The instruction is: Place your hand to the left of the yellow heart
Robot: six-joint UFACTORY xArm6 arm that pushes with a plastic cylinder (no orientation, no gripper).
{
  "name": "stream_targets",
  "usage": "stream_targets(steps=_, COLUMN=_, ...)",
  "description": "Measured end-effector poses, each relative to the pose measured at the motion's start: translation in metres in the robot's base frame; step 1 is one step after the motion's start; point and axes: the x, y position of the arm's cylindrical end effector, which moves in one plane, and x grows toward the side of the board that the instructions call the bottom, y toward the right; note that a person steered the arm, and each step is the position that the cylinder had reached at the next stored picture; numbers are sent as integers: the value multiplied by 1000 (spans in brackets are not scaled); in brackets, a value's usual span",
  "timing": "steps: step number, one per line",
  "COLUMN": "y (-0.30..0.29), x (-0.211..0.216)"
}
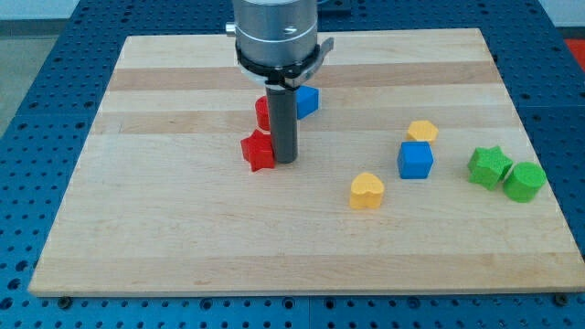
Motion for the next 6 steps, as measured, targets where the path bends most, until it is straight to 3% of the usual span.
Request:
stream_targets(steps=2, y=-6, x=-3)
stream_targets(steps=4, y=34, x=-1)
stream_targets(steps=6, y=53, x=26)
